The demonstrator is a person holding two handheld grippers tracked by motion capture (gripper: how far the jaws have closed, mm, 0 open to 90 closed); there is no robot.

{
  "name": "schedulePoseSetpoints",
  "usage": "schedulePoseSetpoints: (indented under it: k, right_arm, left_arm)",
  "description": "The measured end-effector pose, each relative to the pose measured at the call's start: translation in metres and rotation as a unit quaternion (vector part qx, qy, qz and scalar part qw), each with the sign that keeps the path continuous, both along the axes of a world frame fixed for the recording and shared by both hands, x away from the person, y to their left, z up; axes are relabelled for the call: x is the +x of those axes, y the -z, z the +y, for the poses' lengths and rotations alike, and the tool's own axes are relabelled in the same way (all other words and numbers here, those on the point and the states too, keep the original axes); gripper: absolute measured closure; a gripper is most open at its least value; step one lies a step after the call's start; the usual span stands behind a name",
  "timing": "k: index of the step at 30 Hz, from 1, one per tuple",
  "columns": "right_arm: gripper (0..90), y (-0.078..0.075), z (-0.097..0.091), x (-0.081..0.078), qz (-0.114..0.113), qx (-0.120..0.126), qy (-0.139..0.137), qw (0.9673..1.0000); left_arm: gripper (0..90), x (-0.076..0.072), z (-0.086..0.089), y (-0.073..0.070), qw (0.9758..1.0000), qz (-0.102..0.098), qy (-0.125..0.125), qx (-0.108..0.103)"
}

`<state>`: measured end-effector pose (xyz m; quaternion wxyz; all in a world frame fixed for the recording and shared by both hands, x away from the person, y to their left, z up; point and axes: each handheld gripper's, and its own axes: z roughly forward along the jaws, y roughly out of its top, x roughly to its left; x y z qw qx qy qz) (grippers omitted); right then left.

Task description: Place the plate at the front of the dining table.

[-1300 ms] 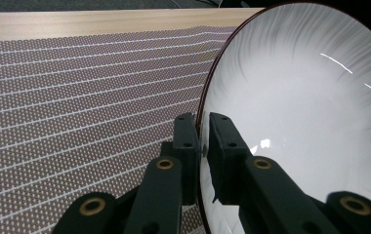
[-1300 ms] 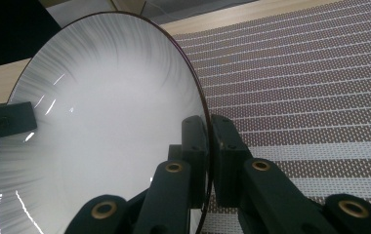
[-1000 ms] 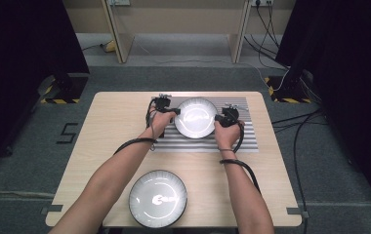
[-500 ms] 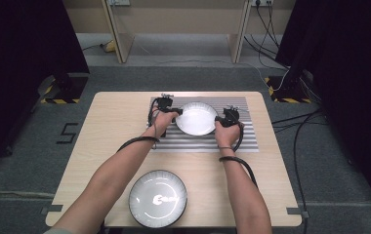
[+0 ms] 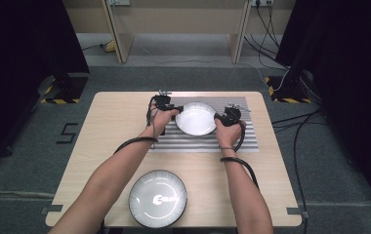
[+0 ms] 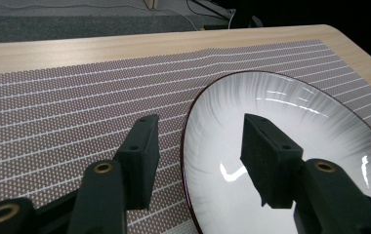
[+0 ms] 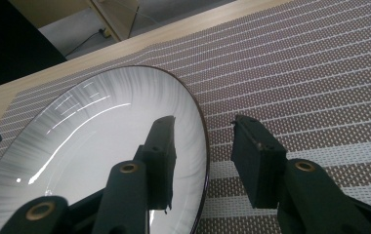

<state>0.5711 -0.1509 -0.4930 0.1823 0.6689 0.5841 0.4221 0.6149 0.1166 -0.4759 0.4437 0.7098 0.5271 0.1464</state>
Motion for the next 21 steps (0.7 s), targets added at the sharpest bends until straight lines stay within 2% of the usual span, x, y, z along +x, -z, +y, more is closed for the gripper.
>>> schedulePoseSetpoints:
  k: [13,21]
  right_arm:
    - [53.9,-0.01,0.002,-0.008,-0.001,0.003,-0.005,1.0]
    - [49.6,-0.018,0.001,-0.013,0.0,0.003,-0.018,0.9998]
  left_arm:
    - [44.1,-0.011,0.011,-0.019,0.9999,-0.015,-0.002,0.0]
    - [42.2,-0.021,0.027,-0.035,0.9993,-0.034,0.007,0.01]
